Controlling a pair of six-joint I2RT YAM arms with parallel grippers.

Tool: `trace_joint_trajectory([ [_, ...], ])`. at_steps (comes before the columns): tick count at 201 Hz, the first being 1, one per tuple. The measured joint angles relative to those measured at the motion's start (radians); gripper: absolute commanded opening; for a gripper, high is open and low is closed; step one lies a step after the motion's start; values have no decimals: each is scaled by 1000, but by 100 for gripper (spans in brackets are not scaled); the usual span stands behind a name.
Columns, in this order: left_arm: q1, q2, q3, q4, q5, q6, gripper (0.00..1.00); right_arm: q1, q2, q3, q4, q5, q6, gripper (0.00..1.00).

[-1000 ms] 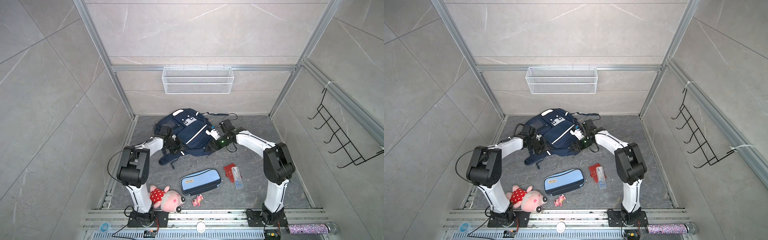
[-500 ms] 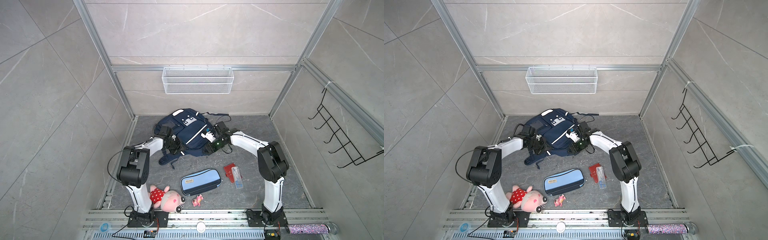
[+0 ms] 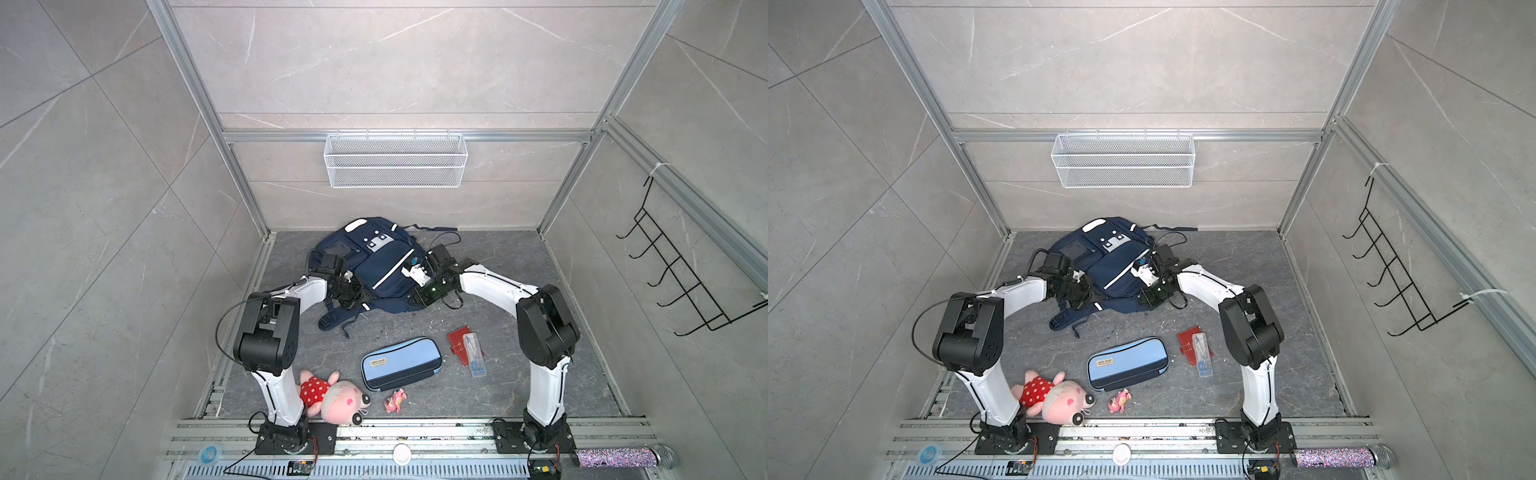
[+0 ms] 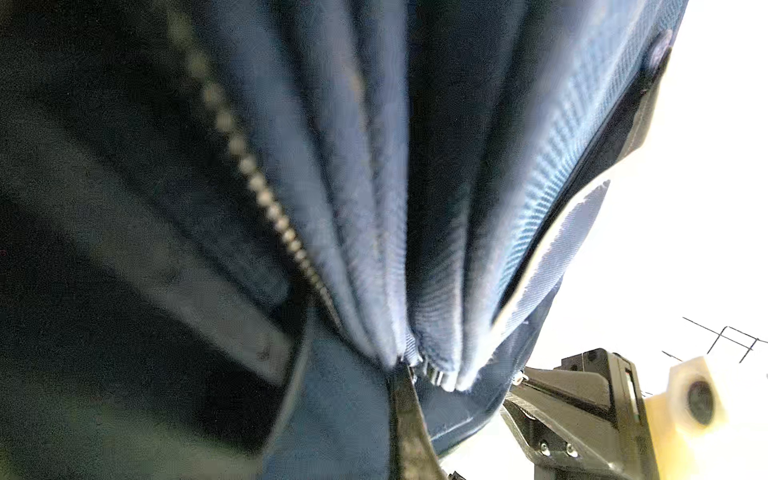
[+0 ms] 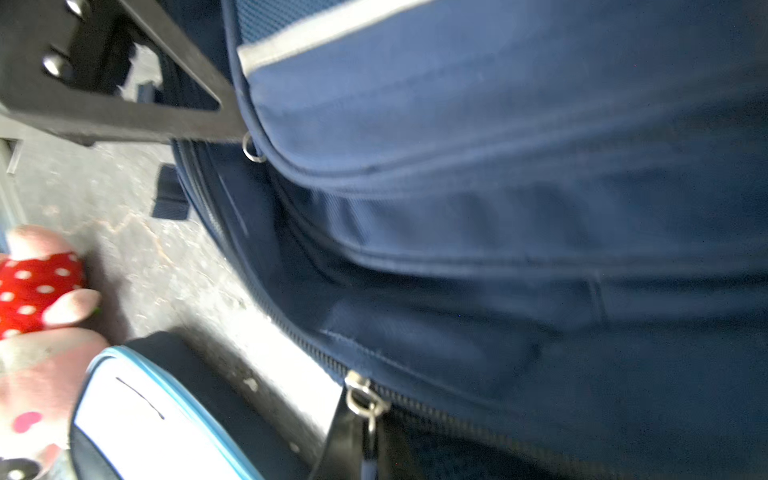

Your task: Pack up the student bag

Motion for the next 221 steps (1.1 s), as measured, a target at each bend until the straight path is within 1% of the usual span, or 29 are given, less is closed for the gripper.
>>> trace_joint_trajectory([
  [21,-5,0,0,0,-1,2,0,-16,-53,-64,27,44,36,0],
  [49,-15,0,11,-21,-14,23,0,-82,-80,-116,59,82,109,0],
  [97,-37,-1,54,-98,-38,95,0,-196,-89,-155,83,75,212,0],
  [108,-57,7,106,-167,-80,135,0,-209,-90,-164,87,71,229,0],
  [124,-110,51,254,-303,-157,204,0,-220,-99,-184,104,88,245,0],
  [138,-150,96,357,-370,-191,232,0,-236,-127,-224,134,116,258,0],
  [151,-174,127,398,-390,-192,232,0,-248,-166,-270,153,136,265,0],
  [169,-183,176,428,-402,-175,212,0,-241,-221,-326,154,153,274,0],
  [183,-182,234,478,-429,-162,199,0,-206,-248,-351,150,167,280,0],
  [197,-181,287,536,-471,-150,192,0,-138,-262,-362,148,174,283,0],
  [204,-179,306,561,-491,-144,185,12,-99,-268,-367,151,171,289,0],
  [206,-178,309,565,-494,-143,184,18,-87,-269,-370,154,169,293,0],
  [208,-177,312,571,-502,-141,180,27,-75,-271,-372,158,167,297,0],
  [211,-176,316,579,-509,-138,179,37,-60,-273,-375,164,164,301,0],
  [217,-172,324,593,-523,-139,176,52,-31,-277,-383,182,154,314,0],
  [221,-170,330,604,-529,-141,170,61,-16,-277,-387,193,147,326,0],
])
